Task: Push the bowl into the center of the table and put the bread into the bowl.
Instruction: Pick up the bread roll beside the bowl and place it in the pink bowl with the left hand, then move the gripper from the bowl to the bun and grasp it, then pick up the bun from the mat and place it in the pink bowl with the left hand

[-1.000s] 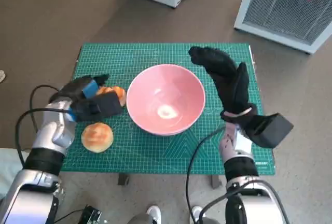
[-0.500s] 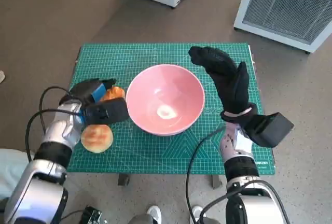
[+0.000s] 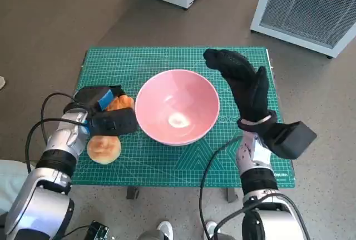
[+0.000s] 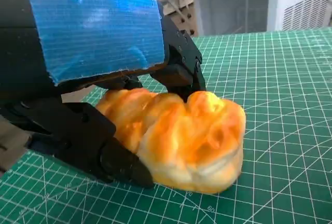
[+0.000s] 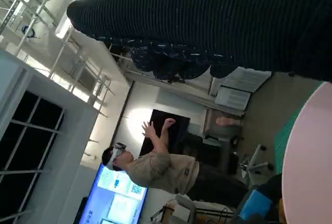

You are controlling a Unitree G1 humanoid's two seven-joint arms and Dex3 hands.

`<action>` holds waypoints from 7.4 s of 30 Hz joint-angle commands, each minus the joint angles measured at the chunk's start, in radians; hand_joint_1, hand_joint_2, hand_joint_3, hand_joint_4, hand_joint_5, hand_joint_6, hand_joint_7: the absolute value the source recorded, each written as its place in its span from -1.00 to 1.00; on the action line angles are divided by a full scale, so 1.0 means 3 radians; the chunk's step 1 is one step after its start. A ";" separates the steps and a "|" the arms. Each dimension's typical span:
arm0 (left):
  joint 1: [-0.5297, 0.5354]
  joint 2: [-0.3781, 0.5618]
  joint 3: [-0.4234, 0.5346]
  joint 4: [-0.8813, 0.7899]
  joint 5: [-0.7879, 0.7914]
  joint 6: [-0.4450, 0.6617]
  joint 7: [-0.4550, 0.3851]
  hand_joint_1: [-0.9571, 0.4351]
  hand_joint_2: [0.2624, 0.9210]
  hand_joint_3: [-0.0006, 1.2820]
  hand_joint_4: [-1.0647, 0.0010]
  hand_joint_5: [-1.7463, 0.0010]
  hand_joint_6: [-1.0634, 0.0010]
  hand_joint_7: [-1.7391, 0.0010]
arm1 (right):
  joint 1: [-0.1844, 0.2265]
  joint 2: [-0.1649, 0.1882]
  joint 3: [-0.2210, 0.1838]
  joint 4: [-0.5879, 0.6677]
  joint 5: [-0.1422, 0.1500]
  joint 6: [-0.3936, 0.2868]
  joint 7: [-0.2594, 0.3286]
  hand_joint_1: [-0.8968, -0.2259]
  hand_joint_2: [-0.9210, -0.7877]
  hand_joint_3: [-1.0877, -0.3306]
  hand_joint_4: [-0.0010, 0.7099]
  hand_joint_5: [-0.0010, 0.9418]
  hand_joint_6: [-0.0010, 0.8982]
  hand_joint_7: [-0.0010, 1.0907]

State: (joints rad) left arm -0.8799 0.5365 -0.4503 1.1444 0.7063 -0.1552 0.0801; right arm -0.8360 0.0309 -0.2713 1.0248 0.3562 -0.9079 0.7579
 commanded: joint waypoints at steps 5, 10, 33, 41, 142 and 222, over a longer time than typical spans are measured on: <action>-0.0007 0.0190 0.0082 -0.0154 -0.0051 -0.0024 0.0095 0.38 1.00 -0.87 -0.22 -0.31 -0.19 -0.41 | 0.0105 0.0018 0.0007 0.0007 0.0029 0.0033 0.0020 -0.52 -1.00 -0.09 -0.39 -1.00 -0.97 0.04; 0.0071 0.0315 0.0270 -0.0537 -0.0162 0.0037 0.0087 0.38 1.00 -0.88 -0.23 -0.29 -0.20 -0.41 | 0.0117 0.0024 0.0010 0.0001 0.0029 0.0023 0.0028 -0.53 -1.00 -0.08 -0.39 -1.00 -0.97 0.04; 0.1092 0.0159 0.0981 -0.3552 -0.0033 0.0240 0.0560 0.38 0.97 -0.99 -0.48 -0.23 -0.33 -0.23 | 0.0138 0.0004 -0.0004 -0.0012 0.0051 0.0024 0.0078 -0.54 -1.00 -0.07 -0.39 -1.00 -0.99 0.03; 0.1108 -0.0031 0.0734 -0.3675 0.0041 0.0036 0.0367 0.38 0.99 -0.97 -0.43 -0.25 -0.26 -0.28 | 0.0144 0.0004 -0.0010 0.0006 0.0044 0.0014 0.0085 -0.54 -1.00 -0.07 -0.39 -1.00 -0.98 0.02; 0.2808 0.0694 0.1569 -0.5203 -0.1210 0.1541 -0.2265 0.23 0.44 -1.00 0.75 0.98 0.49 0.98 | 0.0248 -0.0057 0.0024 -0.0172 0.0108 0.0214 0.0110 -0.47 -1.00 -0.08 -0.41 -1.00 -0.99 0.03; 0.1504 -0.0081 0.0957 -0.4551 -0.0033 0.0505 -0.0369 0.38 0.94 -0.95 -0.43 -0.22 -0.32 -0.28 | 0.0280 -0.0100 0.0019 -0.0158 0.0133 0.0257 0.0214 -0.41 -1.00 -0.08 -0.41 -1.00 -1.00 0.03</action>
State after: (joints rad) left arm -0.4232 0.5217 -0.1532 -0.2480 0.6756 0.0146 -0.0481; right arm -0.7694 0.0040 -0.2660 0.9654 0.3907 -0.8417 0.8141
